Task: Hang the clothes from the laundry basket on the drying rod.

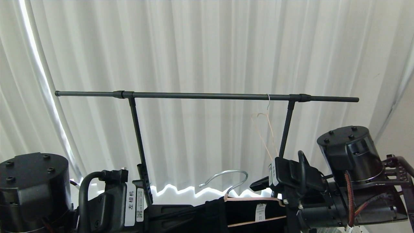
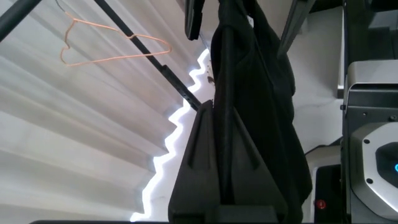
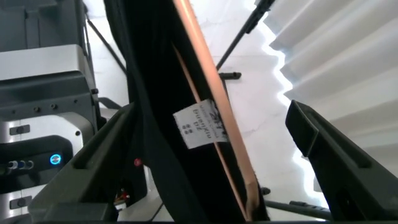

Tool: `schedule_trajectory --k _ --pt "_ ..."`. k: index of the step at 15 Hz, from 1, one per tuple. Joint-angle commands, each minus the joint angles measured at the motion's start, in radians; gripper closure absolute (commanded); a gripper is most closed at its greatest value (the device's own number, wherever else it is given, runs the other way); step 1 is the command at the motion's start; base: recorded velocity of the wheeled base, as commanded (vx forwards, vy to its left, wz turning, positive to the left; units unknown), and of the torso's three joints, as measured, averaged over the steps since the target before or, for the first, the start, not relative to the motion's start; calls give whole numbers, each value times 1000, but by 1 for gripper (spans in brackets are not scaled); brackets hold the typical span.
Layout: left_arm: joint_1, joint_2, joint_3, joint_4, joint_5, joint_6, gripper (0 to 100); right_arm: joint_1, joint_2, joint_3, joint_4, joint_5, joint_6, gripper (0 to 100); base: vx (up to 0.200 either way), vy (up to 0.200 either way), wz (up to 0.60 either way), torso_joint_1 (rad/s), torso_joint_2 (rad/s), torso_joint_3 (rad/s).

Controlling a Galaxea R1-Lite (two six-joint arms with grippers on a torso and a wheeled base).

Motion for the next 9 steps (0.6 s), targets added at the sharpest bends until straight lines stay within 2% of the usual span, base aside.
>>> schedule_trajectory --k 1,2,9 --pt "0 -3 0 -1 0 0 100 0 4 0 -2 -3 1 0 0 0 0 0 0 0" --pt "0 -3 0 -1 0 0 100 0 4 0 -9 -6 1 100 0 0 0 0 0 0" --pt "-17 -3 -3 -1 0 2 100 0 -3 0 -22 -9 -1 100 0 0 0 0 0 0"
